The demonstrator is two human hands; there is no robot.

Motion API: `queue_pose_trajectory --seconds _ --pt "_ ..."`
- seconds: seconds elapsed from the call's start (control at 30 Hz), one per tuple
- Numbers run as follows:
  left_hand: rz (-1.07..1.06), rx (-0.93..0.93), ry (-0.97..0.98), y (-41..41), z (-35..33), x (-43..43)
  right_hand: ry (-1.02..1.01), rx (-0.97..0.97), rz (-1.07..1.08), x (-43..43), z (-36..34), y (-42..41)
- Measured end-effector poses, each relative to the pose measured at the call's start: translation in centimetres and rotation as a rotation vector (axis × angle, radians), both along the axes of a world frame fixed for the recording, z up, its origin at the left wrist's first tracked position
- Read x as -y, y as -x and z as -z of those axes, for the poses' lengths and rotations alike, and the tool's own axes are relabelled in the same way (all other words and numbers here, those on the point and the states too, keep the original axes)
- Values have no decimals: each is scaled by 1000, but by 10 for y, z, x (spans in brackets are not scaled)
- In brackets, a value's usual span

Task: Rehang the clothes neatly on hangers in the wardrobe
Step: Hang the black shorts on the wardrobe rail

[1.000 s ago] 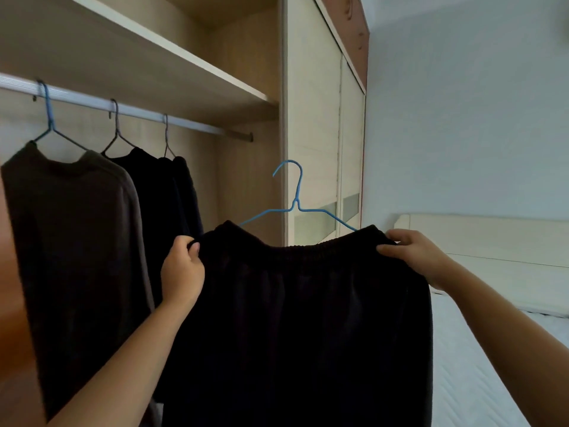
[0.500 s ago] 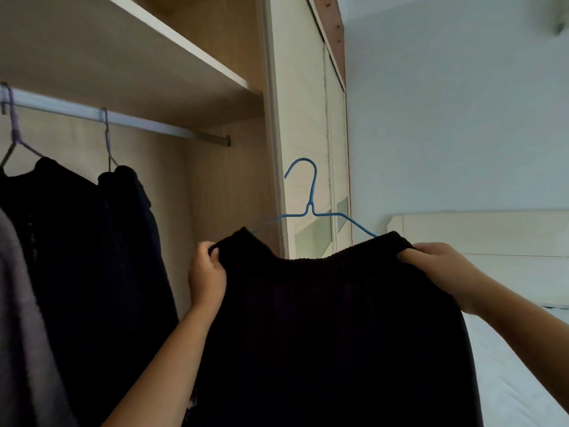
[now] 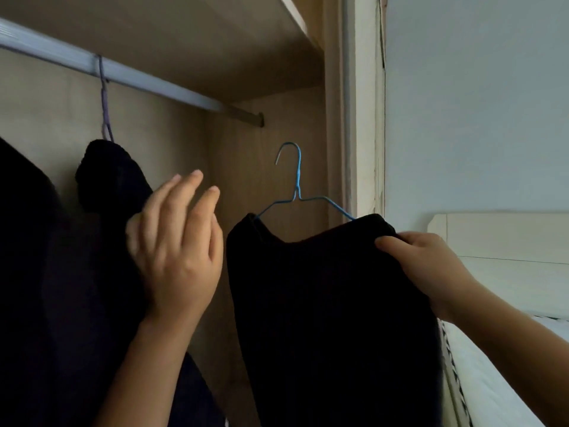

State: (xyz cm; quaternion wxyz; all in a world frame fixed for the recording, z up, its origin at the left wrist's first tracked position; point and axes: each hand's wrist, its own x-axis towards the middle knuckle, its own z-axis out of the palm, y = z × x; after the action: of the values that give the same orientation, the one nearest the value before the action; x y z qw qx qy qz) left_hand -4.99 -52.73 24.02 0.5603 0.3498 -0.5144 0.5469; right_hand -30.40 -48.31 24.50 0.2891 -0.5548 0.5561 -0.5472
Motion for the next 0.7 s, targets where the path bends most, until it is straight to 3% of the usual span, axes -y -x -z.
queue_pose_trajectory --seconds 0.3,0.43,0.6,0.7 --pt "-199 -211 -17 -27 -7 -4 90 138 -50 69 -3 -51" --pt "-187 -324 45 -38 -8 -3 87 196 -148 104 -1 -62" --pt "-110 -456 -16 -41 -9 7 42 247 -356 146 -8 -63" --pt "-111 -509 -69 -28 -10 5 122 228 -422 166 -18 -61"
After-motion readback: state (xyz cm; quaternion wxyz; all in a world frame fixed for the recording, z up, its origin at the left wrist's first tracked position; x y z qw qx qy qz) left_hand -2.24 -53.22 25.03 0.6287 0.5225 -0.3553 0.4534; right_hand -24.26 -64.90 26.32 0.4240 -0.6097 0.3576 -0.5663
